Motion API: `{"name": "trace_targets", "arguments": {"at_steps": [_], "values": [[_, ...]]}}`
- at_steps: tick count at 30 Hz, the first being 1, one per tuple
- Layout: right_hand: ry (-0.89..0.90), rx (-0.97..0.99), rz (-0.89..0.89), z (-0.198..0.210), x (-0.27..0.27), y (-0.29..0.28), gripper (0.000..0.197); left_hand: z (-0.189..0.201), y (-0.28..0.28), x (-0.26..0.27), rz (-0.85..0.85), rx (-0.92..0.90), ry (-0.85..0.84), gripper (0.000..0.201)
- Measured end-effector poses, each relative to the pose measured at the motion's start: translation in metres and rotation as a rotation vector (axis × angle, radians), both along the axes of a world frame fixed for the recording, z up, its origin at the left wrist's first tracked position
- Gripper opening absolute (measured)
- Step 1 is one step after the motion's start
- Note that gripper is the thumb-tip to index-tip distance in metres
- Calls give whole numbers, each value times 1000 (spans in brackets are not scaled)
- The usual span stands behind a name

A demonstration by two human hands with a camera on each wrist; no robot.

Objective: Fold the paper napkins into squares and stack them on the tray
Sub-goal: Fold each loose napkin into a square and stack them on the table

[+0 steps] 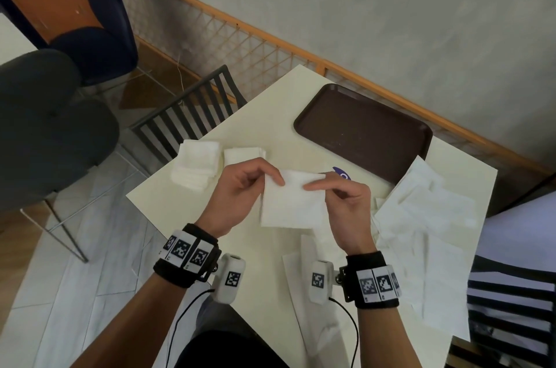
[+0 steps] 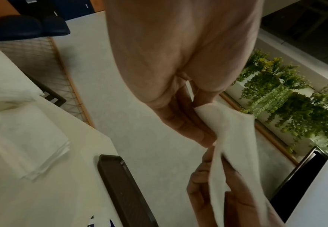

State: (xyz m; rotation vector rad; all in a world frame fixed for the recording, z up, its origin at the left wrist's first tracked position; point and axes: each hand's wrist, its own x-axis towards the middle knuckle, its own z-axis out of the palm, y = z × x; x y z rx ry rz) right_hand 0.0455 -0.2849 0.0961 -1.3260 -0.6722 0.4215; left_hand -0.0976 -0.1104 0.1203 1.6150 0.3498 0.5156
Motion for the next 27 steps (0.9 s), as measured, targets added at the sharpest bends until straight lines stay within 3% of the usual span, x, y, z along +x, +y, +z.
{"name": "trace_targets", "arguments": {"at_steps": [8,12,14,17,19,21,24,27], "values": [[79,43,63,-10,2,4,45,4,4,-2,-15,-85,-5,32],[85,18,38,-4,-7,4,25,0,6,-16,-50,100,13,27],[-67,-139,-75,-1,-19,17,20,-3,7,-20,-85,233,43,27],[-550,-443,-93,-7,-37,46,41,-8,14,-19,-75,345,75,31],[-719,-447,-105,-16,-39,63,46,-10,24,-17,22,335,75,36],[-659,-401,-165,-22,-33,76,41,-8,32,-15,158,279,82,37],[-272,-361,-291,-29,-26,94,38,-10,46,-10,313,200,132,33],[-37,-355,-232,-43,-21,117,26,-22,72,5,376,255,224,28]]}}
